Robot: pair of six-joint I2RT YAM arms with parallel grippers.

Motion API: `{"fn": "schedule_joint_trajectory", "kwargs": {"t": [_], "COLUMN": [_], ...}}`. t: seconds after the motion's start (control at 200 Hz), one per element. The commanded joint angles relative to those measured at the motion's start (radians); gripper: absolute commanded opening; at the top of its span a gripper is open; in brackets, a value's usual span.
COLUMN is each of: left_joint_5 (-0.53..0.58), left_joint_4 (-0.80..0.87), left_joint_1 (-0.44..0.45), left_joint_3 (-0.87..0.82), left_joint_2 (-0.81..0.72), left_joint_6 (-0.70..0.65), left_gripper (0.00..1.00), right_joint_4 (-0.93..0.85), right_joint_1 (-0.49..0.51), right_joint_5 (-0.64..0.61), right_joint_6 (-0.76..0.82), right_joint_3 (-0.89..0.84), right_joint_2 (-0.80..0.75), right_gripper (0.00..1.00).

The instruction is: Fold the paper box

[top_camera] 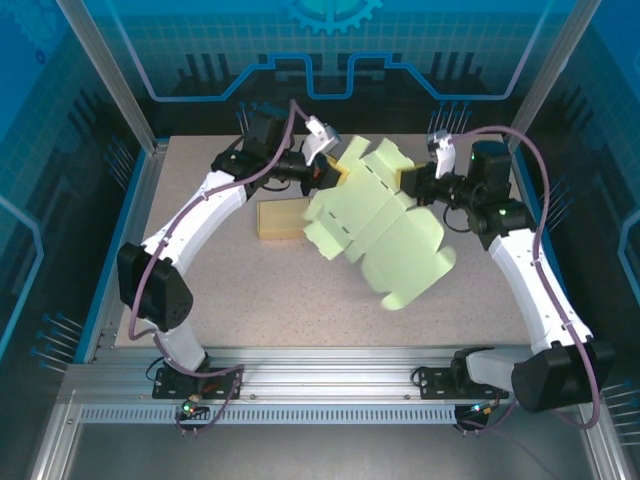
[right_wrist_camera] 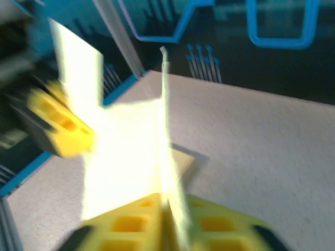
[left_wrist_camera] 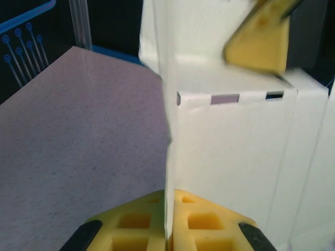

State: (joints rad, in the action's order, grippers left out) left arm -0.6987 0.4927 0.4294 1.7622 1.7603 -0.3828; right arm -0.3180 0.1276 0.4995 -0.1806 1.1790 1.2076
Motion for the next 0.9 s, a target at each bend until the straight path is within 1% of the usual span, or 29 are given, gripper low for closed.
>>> {"fn": "schedule_joint_trajectory", "kwargs": {"t": [0.0, 0.025, 0.055, 0.08, 0.165, 0.28, 0.36, 0.465, 0.52, 0.58, 0.66, 0.7, 0.735, 0.83, 0.895], "left_joint_5": [0.194, 0.219, 0.244, 0.263, 0.319, 0.392, 0.482, 0.638, 0.685, 0.739, 0.853, 0.901, 0.925, 0.943, 0.982], "left_joint_4": [0.368, 0.385, 0.412, 0.435, 0.475, 0.412, 0.354, 0.269, 0.228, 0.163, 0.04, -0.025, -0.078, -0.219, -0.392], "left_joint_1": [0.059, 0.074, 0.093, 0.107, 0.148, 0.198, 0.23, 0.264, 0.279, 0.297, 0.33, 0.341, 0.35, 0.354, 0.356], "left_joint_3": [0.113, 0.127, 0.151, 0.171, 0.228, 0.219, 0.209, 0.196, 0.183, 0.15, 0.075, 0.038, 0.009, -0.073, -0.16], "left_joint_2": [0.069, 0.082, 0.102, 0.119, 0.175, 0.216, 0.243, 0.28, 0.295, 0.302, 0.31, 0.317, 0.324, 0.328, 0.316], "left_joint_6": [-0.169, -0.189, -0.216, -0.239, -0.304, -0.366, -0.412, -0.475, -0.498, -0.524, -0.586, -0.615, -0.63, -0.638, -0.668], "left_gripper": [0.1, 0.1, 0.1, 0.1, 0.11, 0.11, 0.11, 0.1, 0.1, 0.1, 0.1, 0.1, 0.1, 0.11, 0.11], "right_joint_4": [-0.056, -0.064, -0.079, -0.093, -0.135, -0.185, -0.197, -0.199, -0.196, -0.176, -0.135, -0.105, -0.075, -0.002, 0.018], "right_joint_1": [-0.012, -0.014, -0.021, -0.027, -0.062, -0.109, -0.146, -0.187, -0.204, -0.22, -0.228, -0.235, -0.244, -0.281, -0.302], "right_joint_5": [-0.177, -0.209, -0.25, -0.277, -0.306, -0.363, -0.365, -0.365, -0.358, -0.33, -0.292, -0.264, -0.233, -0.133, -0.094], "right_joint_6": [-0.103, -0.117, -0.144, -0.164, -0.202, -0.233, -0.248, -0.265, -0.275, -0.278, -0.281, -0.285, -0.294, -0.326, -0.345], "right_joint_3": [-0.116, -0.139, -0.161, -0.175, -0.213, -0.231, -0.238, -0.252, -0.262, -0.277, -0.294, -0.334, -0.351, -0.381, -0.383], "right_joint_2": [-0.05, -0.065, -0.079, -0.09, -0.113, -0.134, -0.151, -0.162, -0.158, -0.144, -0.114, -0.096, -0.078, -0.027, 0.01], "right_gripper": [0.37, 0.43, 0.53, 0.58, 0.64, 0.74, 0.75, 0.76, 0.75, 0.75, 0.74, 0.74, 0.73, 0.72, 0.71]}}
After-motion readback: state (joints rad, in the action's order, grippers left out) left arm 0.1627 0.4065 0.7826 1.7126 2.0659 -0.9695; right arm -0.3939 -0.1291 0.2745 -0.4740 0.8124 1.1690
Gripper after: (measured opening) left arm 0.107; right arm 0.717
